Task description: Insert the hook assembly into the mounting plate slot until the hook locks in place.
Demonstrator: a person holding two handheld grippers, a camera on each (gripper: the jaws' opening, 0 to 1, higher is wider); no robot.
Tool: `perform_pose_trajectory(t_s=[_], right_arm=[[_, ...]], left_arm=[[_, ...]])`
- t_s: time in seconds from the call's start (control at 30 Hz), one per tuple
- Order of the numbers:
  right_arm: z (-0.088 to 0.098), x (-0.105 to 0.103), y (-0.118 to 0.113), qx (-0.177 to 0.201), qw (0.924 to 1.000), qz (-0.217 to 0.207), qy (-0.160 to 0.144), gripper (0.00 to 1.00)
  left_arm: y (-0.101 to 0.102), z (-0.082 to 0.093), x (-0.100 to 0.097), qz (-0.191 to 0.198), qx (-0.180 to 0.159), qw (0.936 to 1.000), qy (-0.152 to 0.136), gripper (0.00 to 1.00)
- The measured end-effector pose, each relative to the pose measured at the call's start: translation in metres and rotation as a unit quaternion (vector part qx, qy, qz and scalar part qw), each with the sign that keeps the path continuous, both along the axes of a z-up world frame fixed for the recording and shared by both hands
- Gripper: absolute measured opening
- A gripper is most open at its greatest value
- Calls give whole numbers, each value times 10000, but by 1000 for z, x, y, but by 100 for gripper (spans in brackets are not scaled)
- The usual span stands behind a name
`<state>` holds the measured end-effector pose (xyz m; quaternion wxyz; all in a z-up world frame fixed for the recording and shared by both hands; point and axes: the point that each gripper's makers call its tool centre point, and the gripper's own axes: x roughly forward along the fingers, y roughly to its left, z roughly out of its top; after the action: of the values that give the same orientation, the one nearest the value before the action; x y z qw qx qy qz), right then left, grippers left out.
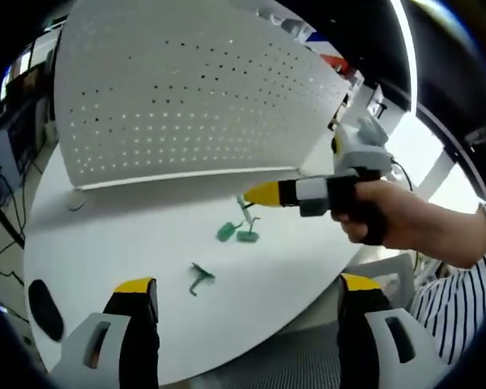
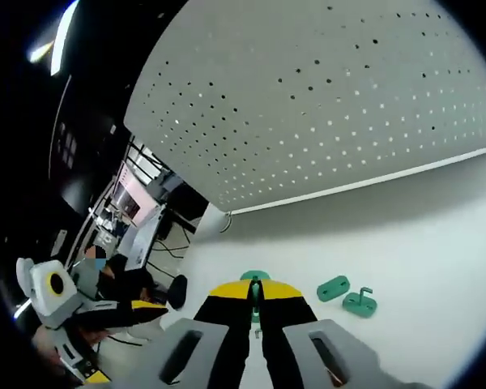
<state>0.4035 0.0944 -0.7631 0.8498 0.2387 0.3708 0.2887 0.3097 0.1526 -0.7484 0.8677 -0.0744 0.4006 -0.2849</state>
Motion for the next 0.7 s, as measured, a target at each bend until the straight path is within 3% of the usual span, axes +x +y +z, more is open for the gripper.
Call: perform_pose_trajectory(t_s=[0.07, 0.2, 0.7], right_arm=[[11, -6, 8, 398, 9990, 40, 192, 0], [31, -14, 14, 411, 9989, 174, -107, 0], [78, -42, 36, 839, 9948, 356, -452, 0]], left_arm=[[-4, 3, 3, -21, -36, 10000, -31, 93], [-8, 5, 7, -83, 25, 9999, -74, 93], [-6, 20, 25, 303, -180, 9992, -211, 82]])
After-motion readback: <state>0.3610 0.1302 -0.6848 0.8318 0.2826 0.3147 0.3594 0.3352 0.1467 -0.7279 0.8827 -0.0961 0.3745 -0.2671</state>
